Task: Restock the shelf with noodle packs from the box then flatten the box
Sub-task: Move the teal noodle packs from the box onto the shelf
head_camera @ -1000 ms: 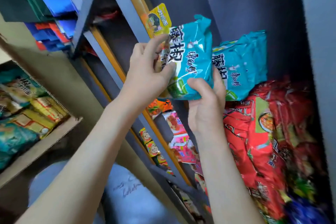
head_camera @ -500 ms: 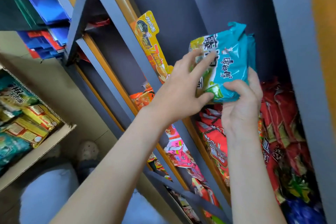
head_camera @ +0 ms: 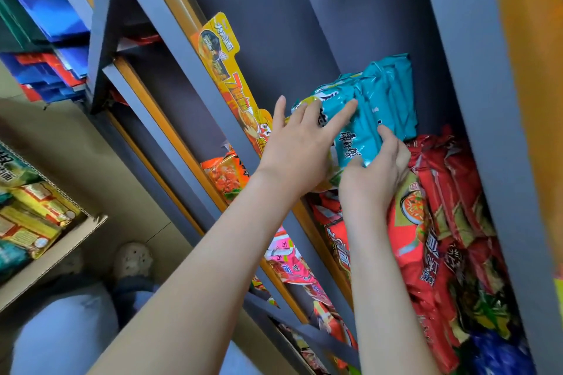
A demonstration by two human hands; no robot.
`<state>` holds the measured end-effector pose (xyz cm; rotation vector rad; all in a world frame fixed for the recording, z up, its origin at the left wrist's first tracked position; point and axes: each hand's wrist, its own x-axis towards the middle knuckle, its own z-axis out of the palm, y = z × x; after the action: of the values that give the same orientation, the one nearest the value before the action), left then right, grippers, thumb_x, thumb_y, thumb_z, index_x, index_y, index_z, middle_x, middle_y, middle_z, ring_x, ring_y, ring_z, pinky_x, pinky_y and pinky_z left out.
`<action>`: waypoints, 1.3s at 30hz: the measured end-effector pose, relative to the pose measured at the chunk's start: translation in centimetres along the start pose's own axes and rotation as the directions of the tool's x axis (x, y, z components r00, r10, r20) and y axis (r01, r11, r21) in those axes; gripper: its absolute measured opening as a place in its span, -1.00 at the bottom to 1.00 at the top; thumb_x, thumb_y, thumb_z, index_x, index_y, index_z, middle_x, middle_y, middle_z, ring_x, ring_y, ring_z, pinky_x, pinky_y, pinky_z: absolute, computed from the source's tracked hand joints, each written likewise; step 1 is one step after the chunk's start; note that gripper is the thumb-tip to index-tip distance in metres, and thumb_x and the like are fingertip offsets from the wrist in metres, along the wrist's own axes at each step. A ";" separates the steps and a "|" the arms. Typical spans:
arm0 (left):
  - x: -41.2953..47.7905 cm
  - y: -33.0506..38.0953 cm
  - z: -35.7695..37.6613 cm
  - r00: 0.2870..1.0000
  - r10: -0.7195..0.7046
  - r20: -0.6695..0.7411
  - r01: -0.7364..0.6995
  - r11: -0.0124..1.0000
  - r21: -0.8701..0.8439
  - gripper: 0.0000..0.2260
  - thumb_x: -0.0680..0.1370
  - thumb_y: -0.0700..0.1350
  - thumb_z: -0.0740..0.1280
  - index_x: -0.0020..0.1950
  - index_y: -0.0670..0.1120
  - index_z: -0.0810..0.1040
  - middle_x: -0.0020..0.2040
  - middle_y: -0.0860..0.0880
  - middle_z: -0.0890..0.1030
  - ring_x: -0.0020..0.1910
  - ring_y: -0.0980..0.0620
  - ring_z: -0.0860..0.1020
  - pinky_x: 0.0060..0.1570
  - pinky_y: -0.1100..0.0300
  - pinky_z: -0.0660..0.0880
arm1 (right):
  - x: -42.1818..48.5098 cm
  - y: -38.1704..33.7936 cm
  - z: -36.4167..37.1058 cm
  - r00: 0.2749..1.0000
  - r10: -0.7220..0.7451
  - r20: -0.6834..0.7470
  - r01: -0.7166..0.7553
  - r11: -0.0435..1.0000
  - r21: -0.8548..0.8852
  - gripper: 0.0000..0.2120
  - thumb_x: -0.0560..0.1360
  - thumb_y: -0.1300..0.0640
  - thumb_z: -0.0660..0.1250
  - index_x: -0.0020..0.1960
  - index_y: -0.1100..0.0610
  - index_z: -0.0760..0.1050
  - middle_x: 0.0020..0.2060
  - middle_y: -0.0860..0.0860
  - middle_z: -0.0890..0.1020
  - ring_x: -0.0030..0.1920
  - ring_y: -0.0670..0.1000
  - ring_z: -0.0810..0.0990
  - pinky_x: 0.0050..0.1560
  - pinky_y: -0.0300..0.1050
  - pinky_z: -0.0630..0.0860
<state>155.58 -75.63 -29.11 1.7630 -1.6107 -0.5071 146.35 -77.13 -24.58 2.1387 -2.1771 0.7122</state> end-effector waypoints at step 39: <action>-30.8 -43.6 11.1 0.071 -0.997 -0.008 0.960 0.070 -0.270 -0.69 0.56 -0.14 0.21 0.30 -0.14 0.42 0.22 -0.17 0.52 0.21 -0.16 0.48 0.13 0.05 0.41 | -32.3 -10.6 41.3 -0.011 -0.558 0.830 0.456 0.736 0.501 -0.60 0.58 0.22 0.13 0.41 0.14 0.27 0.31 0.07 0.39 0.36 0.05 0.26 0.39 -0.07 0.23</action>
<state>173.94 -48.27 -72.53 2.4485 0.1642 -1.0062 171.20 -59.43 -68.54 3.6458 -0.9814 -0.9677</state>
